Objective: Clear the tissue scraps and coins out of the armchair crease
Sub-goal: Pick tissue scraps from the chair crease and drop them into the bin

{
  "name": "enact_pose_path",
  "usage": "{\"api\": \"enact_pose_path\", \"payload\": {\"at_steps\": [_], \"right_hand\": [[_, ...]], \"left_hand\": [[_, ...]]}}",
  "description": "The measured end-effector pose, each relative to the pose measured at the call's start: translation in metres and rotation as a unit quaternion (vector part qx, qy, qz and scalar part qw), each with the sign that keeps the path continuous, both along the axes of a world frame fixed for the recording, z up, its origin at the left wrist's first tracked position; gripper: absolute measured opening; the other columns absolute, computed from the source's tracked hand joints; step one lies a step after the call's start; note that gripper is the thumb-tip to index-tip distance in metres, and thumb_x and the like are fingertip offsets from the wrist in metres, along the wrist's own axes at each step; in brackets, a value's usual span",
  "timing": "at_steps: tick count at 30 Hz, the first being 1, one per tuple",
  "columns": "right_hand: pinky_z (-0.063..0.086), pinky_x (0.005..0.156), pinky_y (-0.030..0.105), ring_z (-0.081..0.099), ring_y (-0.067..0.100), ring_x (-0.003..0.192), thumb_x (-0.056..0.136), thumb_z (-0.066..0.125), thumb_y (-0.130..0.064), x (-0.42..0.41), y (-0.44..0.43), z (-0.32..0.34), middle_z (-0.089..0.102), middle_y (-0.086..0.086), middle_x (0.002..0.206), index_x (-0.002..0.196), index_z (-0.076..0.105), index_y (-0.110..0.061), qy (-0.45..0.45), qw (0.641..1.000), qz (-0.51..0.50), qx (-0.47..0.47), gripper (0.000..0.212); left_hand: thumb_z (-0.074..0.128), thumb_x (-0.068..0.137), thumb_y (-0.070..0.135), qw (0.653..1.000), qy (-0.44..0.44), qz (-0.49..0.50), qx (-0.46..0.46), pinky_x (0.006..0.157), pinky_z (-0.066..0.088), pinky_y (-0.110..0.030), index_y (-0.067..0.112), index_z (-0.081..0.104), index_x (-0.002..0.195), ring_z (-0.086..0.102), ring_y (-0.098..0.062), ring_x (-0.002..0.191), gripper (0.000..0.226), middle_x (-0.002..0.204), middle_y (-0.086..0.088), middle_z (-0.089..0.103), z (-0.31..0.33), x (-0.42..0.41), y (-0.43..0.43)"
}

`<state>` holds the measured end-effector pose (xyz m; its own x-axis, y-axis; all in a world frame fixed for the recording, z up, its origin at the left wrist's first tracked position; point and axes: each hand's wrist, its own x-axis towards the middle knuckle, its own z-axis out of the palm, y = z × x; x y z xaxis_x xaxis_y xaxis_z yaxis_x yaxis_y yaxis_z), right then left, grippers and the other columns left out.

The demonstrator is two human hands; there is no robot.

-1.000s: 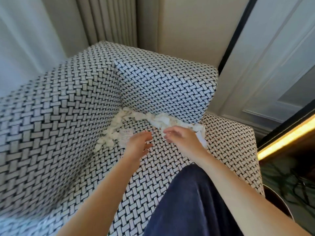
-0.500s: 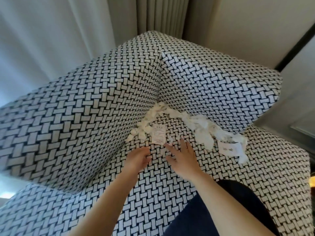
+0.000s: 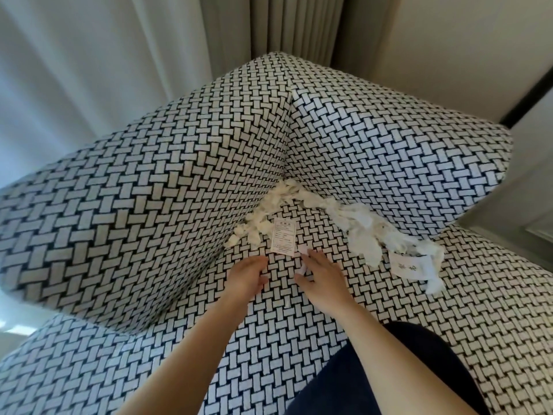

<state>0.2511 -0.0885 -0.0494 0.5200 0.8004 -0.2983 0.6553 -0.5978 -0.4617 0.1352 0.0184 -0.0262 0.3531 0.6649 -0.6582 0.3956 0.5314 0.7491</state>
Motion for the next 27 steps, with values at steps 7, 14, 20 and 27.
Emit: {"api": "enact_pose_path", "payload": {"at_steps": [7,14,20,27], "right_hand": [[0.018,0.112,0.021,0.032,0.014,0.137,0.097,0.050,-0.028,-0.006,-0.002,0.011,0.034,0.002,0.149,0.141,0.041,-0.007,0.082,0.992,-0.039,0.086,0.050],[0.022,0.099,0.010,0.041,0.009,0.126,0.095,0.053,-0.016,-0.004,-0.005,0.011,0.048,0.003,0.136,0.127,0.058,-0.004,0.079,0.979,-0.108,0.155,0.035],[0.024,0.101,0.012,0.044,0.009,0.123,0.094,0.054,-0.016,-0.004,-0.005,0.005,0.049,0.004,0.135,0.127,0.057,-0.005,0.088,0.980,-0.102,0.146,0.035],[0.027,0.102,0.013,0.046,0.011,0.123,0.093,0.055,-0.016,-0.004,-0.003,0.002,0.050,0.004,0.135,0.127,0.057,-0.004,0.088,0.979,-0.108,0.147,0.036]], "left_hand": [[0.058,0.088,0.013,0.995,-0.013,0.034,0.096,0.084,0.047,-0.030,0.020,0.059,0.119,0.053,-0.017,0.098,0.031,0.120,-0.001,0.048,0.001,0.021,0.006],[0.063,0.085,0.012,0.965,0.102,-0.123,0.207,0.097,0.039,-0.031,0.038,0.032,0.143,0.024,-0.031,0.136,0.071,0.155,-0.003,-0.001,0.003,0.046,0.019],[0.058,0.088,0.034,0.884,0.215,-0.312,0.275,0.114,0.006,-0.038,0.030,0.019,0.148,-0.004,-0.029,0.144,0.072,0.159,-0.004,-0.006,-0.010,0.051,0.027],[0.063,0.086,0.020,0.927,0.103,-0.179,0.313,0.115,0.021,-0.036,0.013,0.050,0.131,0.028,-0.022,0.137,0.047,0.151,-0.005,0.027,-0.028,0.034,0.026]]}}
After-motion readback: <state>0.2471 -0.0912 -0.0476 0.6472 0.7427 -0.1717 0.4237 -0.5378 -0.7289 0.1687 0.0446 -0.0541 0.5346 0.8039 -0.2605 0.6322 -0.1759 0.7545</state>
